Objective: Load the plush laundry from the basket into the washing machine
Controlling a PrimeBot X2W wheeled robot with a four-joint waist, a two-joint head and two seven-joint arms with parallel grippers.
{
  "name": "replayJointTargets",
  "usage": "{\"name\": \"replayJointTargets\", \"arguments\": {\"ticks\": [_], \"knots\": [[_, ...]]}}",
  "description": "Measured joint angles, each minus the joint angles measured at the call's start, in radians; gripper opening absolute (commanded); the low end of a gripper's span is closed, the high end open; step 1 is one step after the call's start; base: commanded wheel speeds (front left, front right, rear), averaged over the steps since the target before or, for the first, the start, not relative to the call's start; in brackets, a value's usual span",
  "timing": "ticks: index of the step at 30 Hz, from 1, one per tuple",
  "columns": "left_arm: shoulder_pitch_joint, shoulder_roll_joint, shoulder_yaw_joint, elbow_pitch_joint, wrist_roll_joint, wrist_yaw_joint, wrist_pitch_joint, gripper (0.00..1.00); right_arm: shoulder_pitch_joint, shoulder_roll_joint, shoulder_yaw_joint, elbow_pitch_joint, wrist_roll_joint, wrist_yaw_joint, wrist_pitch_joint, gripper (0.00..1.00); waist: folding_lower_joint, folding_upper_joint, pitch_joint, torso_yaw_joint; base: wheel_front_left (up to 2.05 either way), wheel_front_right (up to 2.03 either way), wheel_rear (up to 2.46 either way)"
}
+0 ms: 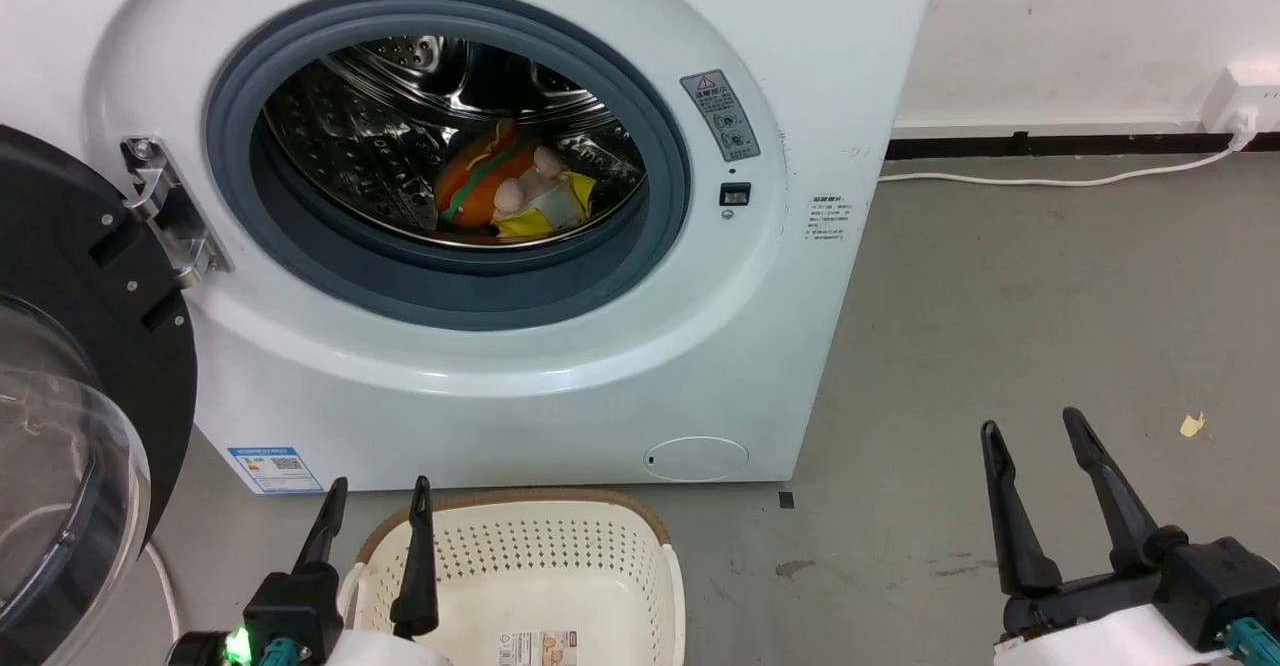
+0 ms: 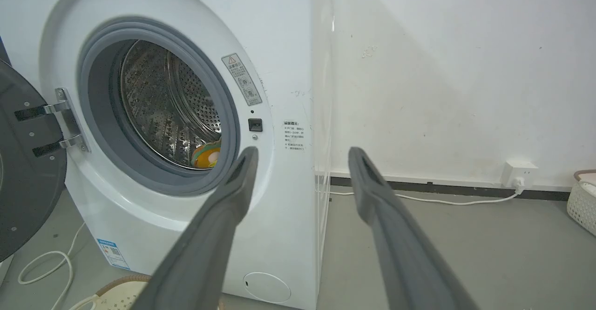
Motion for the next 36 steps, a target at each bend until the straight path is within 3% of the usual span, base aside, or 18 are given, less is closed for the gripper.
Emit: {"name": "replayJointTargets", "arguments": {"ticks": [9,10,36], "knots": [[0.0,-0.029,0.036,-0.01,0.008,0.009,0.0,1.0,0.0,0.0,0.006,0.008,0.007,0.0,0.0,1.0,0.0001,0.0001,0.006,0.004,0.0,0.0,0.0],[-0.001,-0.03,0.038,-0.011,0.007,0.01,0.0,0.0,0.0,0.0,0.006,0.008,0.007,0.0,0.0,0.0,0.0,0.0,0.007,0.004,0.0,0.0,0.0],[-0.001,-0.048,0.06,-0.021,0.042,-0.017,0.044,0.0,-0.004,0.0,0.007,0.011,-0.006,0.0,0.044,0.0,0.0001,0.0,0.0,0.015,0.0,0.0,0.0]]}}
